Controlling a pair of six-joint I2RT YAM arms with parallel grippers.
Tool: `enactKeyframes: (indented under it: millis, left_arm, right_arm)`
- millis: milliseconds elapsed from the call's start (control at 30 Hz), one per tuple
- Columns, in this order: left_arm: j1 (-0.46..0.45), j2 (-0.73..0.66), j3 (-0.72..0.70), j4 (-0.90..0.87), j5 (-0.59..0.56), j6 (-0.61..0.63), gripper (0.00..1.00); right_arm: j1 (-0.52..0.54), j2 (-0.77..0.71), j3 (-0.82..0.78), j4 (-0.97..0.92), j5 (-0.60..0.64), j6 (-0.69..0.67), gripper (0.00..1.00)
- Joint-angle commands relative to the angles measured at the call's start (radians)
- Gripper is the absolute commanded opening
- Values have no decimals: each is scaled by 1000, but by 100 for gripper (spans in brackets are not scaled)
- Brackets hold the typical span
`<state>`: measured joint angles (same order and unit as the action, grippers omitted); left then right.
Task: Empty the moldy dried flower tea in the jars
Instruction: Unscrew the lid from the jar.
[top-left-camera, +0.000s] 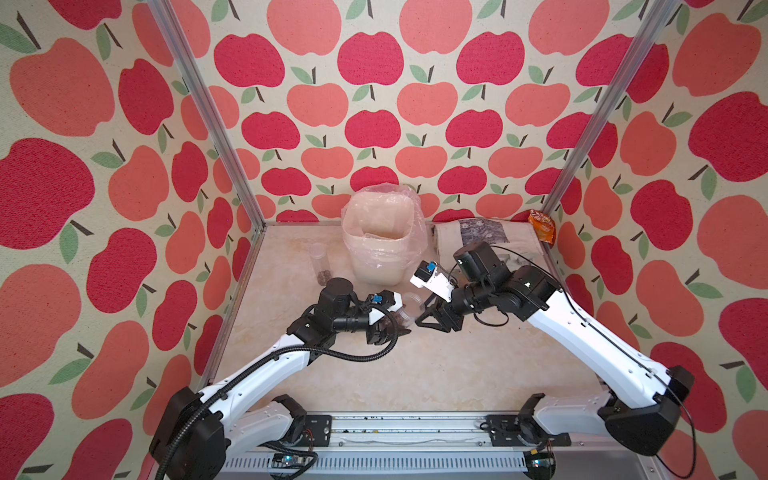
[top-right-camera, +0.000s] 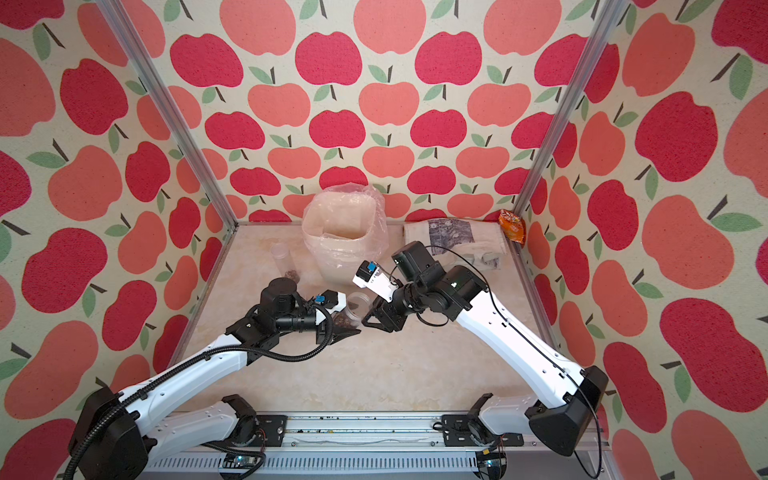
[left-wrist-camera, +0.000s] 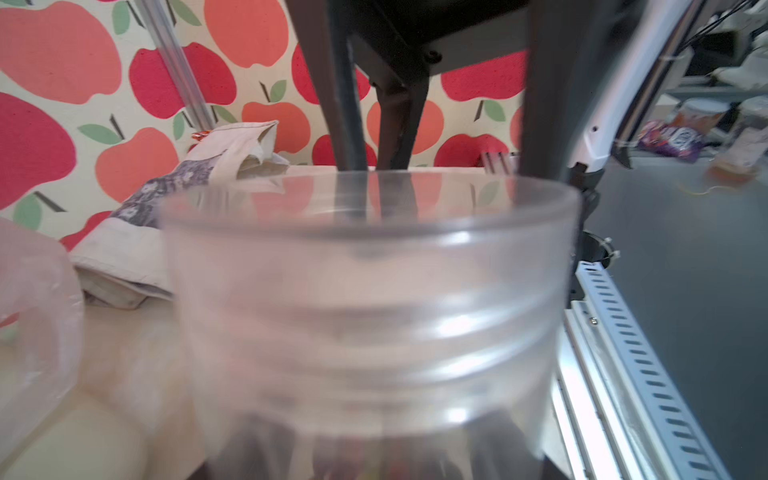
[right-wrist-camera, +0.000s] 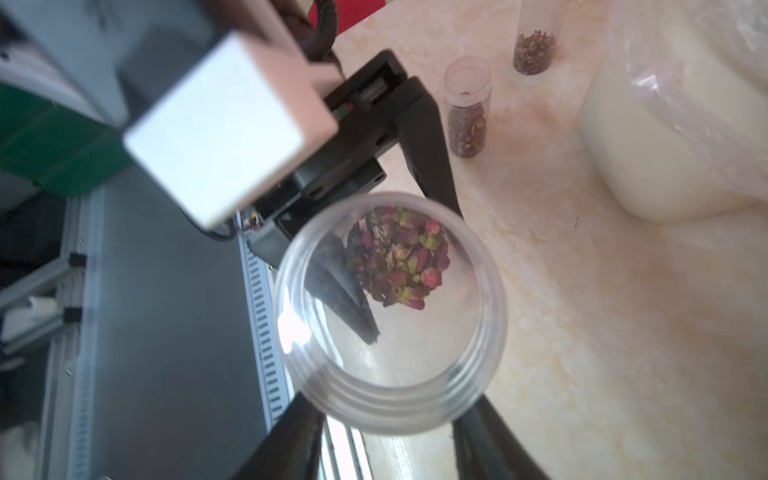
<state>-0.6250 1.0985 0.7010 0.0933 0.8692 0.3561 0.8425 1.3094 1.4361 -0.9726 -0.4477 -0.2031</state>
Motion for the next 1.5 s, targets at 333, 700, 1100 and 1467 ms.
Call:
enactKeyframes:
  millis: [333,700,1100,1467]
  left_arm:
    - [-28,-38,5,-32,-46,55,24]
    - [-35,-15,26,-25,-33,51,24]
    - [-47,-19,37,-57,-98,44,24]
    - [-37,-64,13,-79,-149,57,71]
  right_arm:
    - [13,-158,-68,195,-35,63,98]
    - [53,-69,-46,187,96,138,99]
    - [82,-2,-31,231,56,152,60]
    - [30,-65,-49,195,32,117,15]
